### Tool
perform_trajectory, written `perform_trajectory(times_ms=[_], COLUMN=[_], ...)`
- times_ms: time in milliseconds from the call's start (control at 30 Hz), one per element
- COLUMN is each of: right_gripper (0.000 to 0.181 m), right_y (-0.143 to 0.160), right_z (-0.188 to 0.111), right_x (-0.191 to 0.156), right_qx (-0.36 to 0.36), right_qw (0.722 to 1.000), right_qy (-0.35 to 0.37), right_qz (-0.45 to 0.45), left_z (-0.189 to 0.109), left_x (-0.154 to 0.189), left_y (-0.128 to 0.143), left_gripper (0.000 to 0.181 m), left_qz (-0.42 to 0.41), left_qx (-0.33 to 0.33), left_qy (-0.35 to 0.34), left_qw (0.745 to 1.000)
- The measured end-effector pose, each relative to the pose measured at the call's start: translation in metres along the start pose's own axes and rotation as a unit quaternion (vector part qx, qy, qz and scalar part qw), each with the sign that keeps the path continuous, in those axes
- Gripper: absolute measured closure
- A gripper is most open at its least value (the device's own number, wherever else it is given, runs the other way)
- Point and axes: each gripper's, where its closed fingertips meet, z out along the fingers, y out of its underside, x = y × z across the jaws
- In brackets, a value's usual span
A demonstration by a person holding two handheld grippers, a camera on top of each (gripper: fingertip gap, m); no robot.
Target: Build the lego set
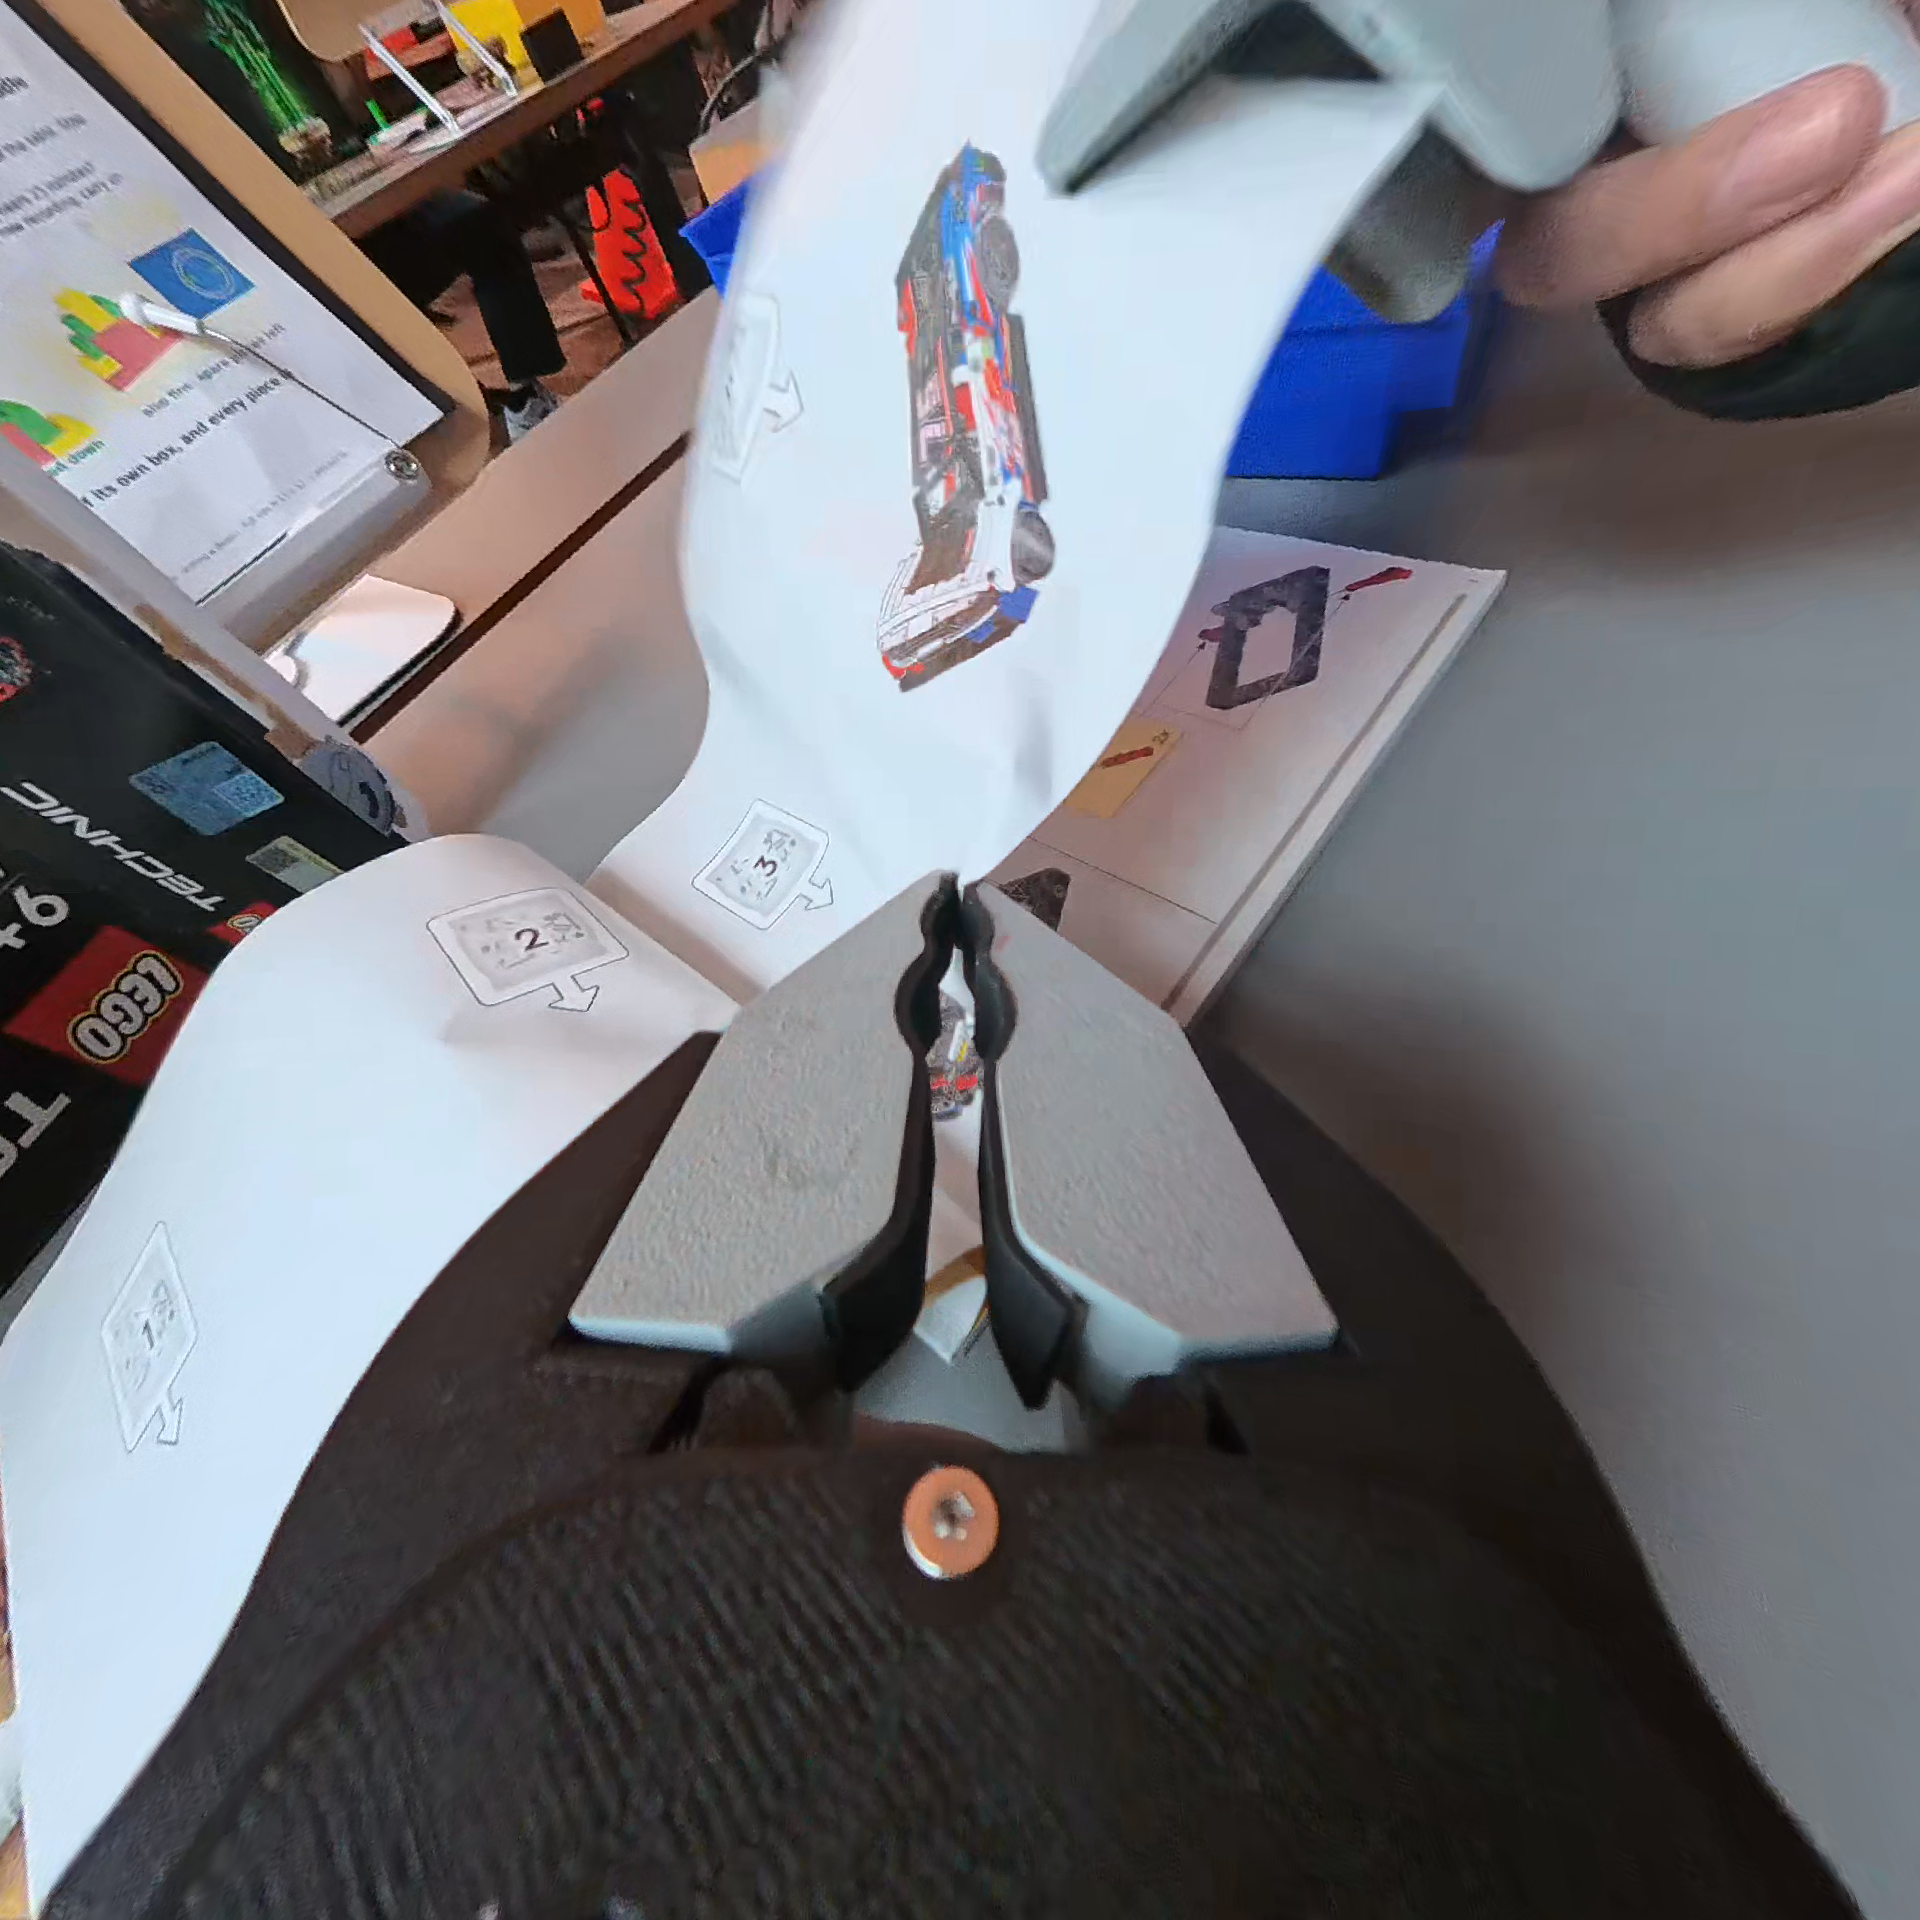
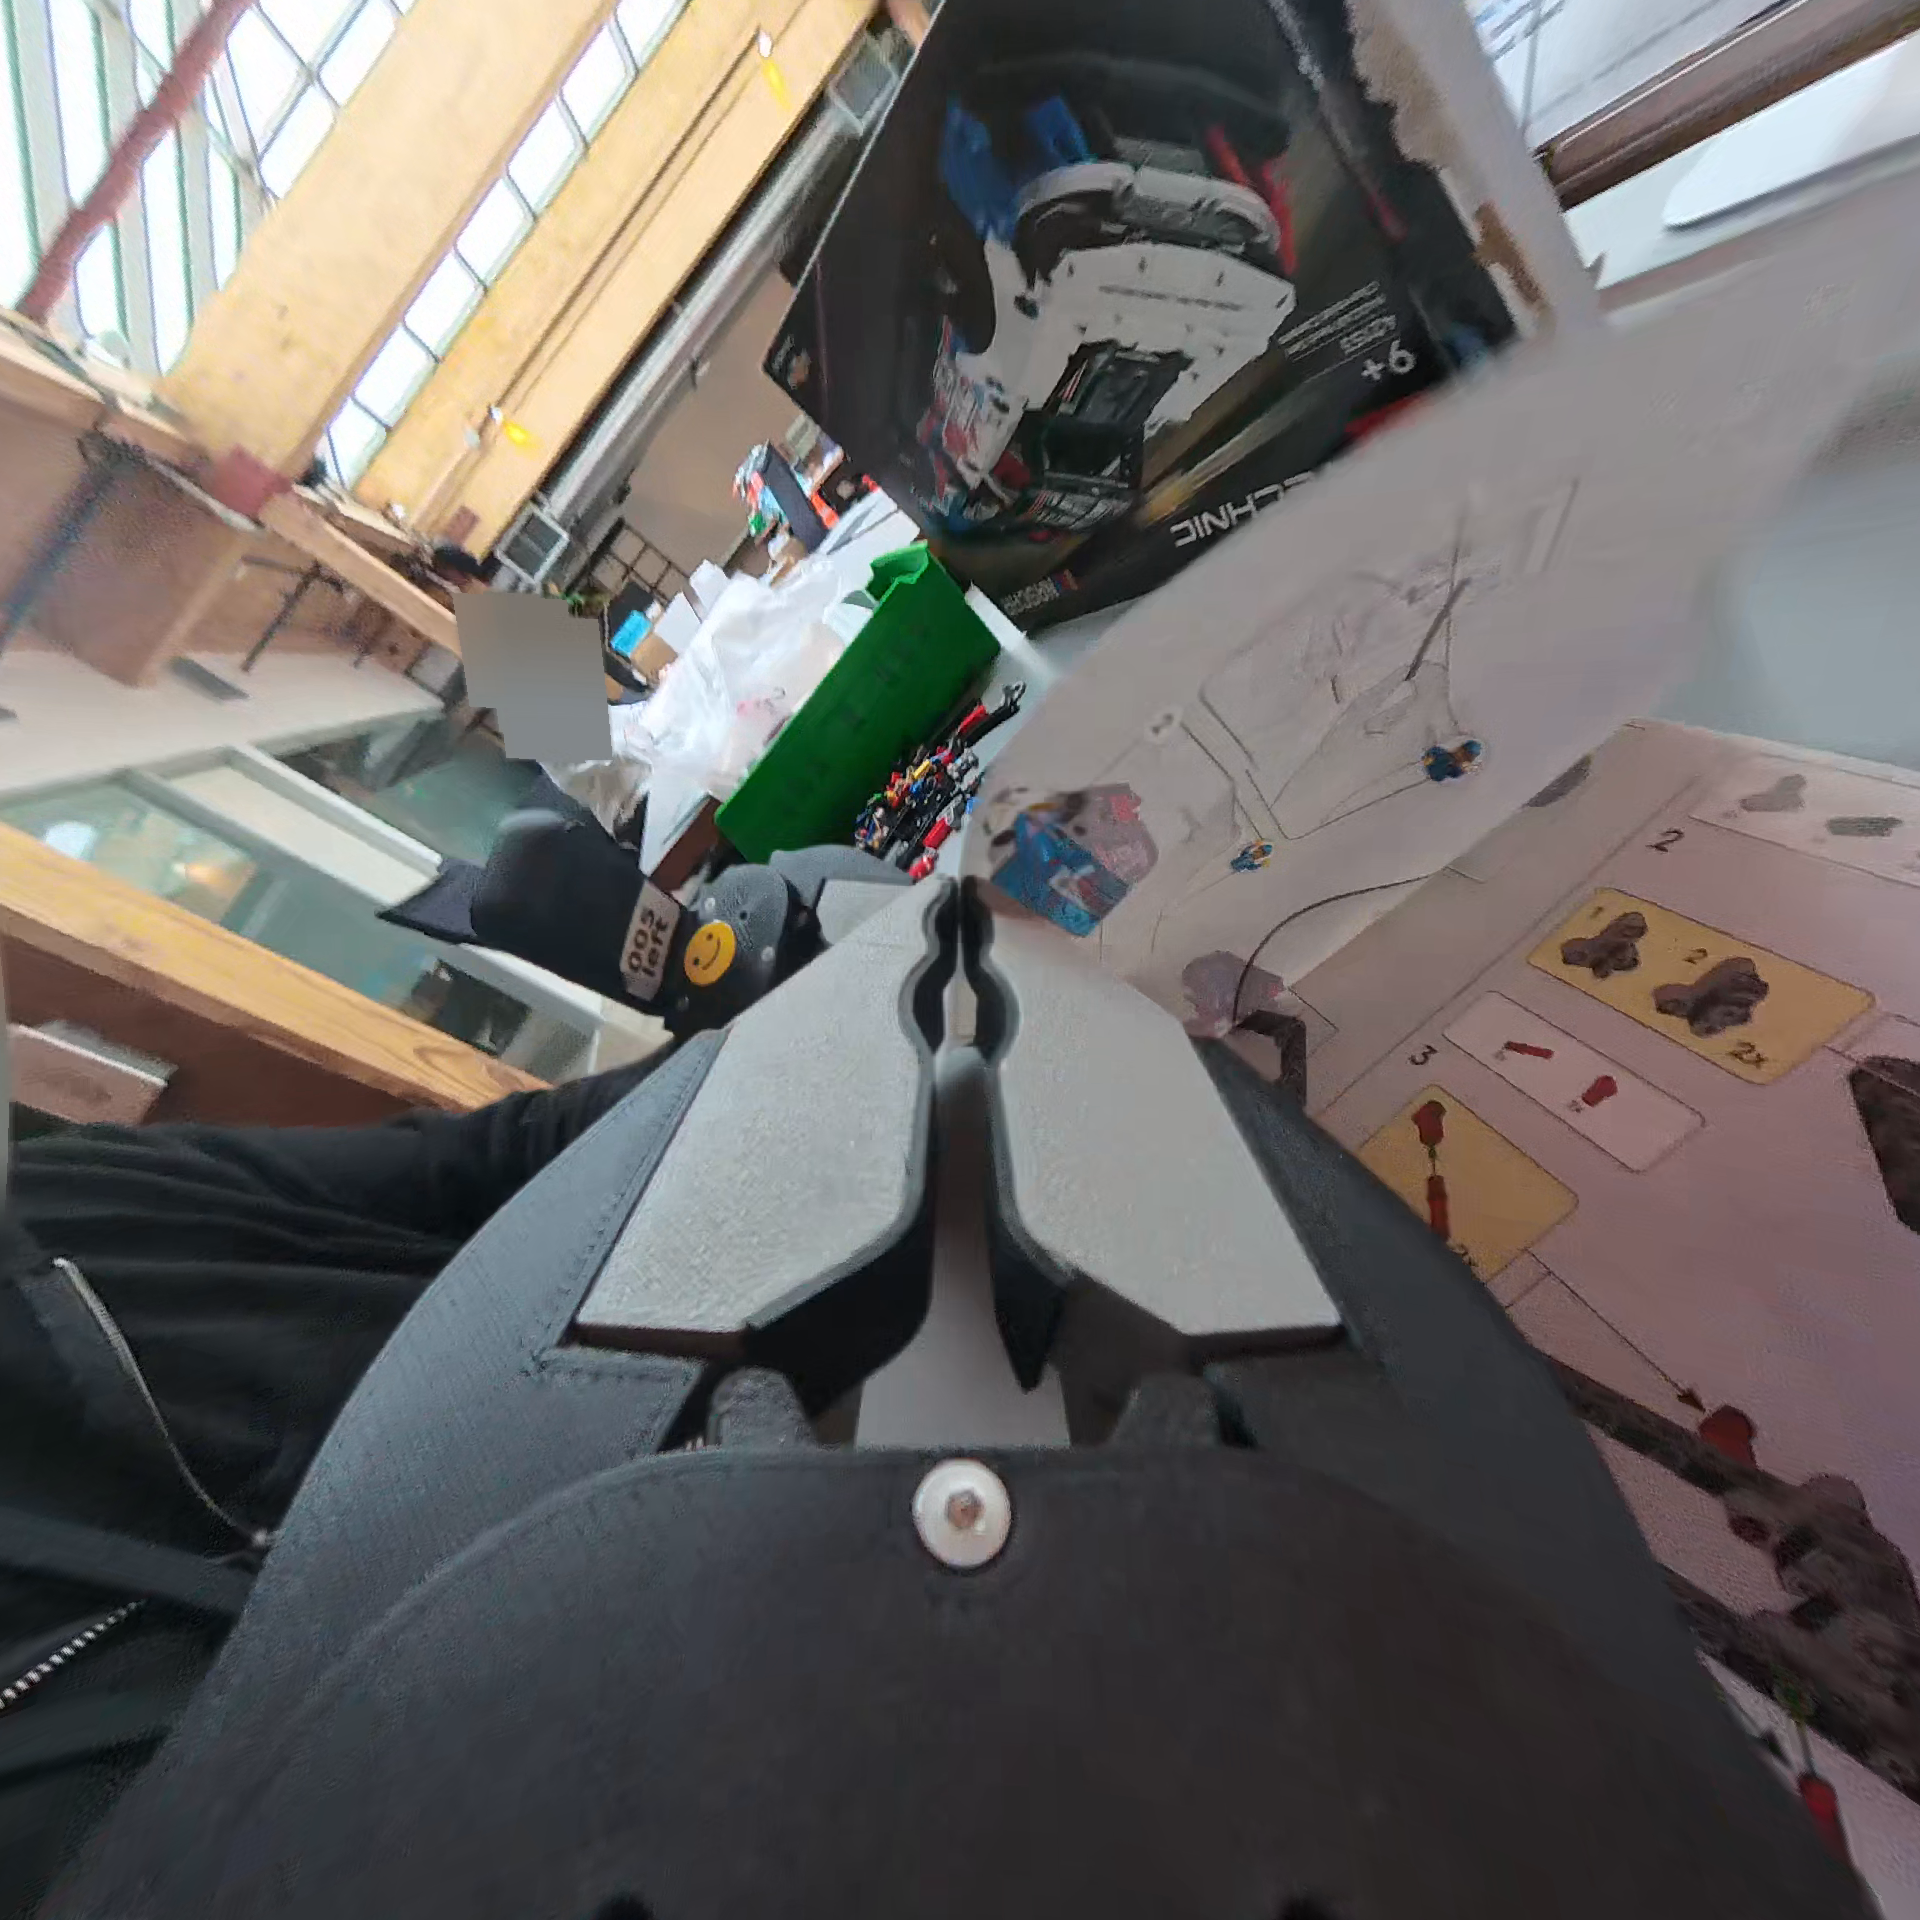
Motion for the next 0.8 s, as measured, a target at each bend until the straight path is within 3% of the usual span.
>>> perform_trajectory(times_ms=[100, 200, 333, 400, 467, 800], right_gripper=[0.181, 0.181, 0.181, 0.181, 0.181, 0.181], right_y=[0.004, 0.005, 0.021, 0.024, 0.024, 0.03], right_z=[0.01, 0.018, 0.033, 0.04, 0.047, 0.073], right_x=[0.0, -0.002, -0.006, -0.007, -0.008, -0.017], right_qx=[-0.021, -0.052, -0.128, -0.144, -0.149, -0.164], right_qw=[0.998, 0.986, 0.944, 0.921, 0.9, 0.849], right_qy=[0.034, 0.088, 0.163, 0.194, 0.215, 0.233], right_qz=[-0.049, -0.128, -0.256, -0.306, -0.349, -0.445], left_z=[-0.001, -0.008, -0.042, -0.054, -0.059, -0.024], left_x=[0.001, 0.012, -0.008, -0.03, -0.049, -0.067], left_y=[0.007, 0.012, -0.023, -0.04, -0.057, -0.091], left_gripper=[0.181, 0.15, 0.149, 0.145, 0.152, 0.118], left_qz=[-0.011, -0.02, -0.118, -0.152, -0.151, -0.226], left_qx=[-0.015, -0.038, 0.006, 0.019, 0.043, -0.05], left_qy=[0.013, 0.063, 0.126, 0.123, 0.102, 0.169], left_qw=[1.0, 0.997, 0.985, 0.981, 0.982, 0.958])
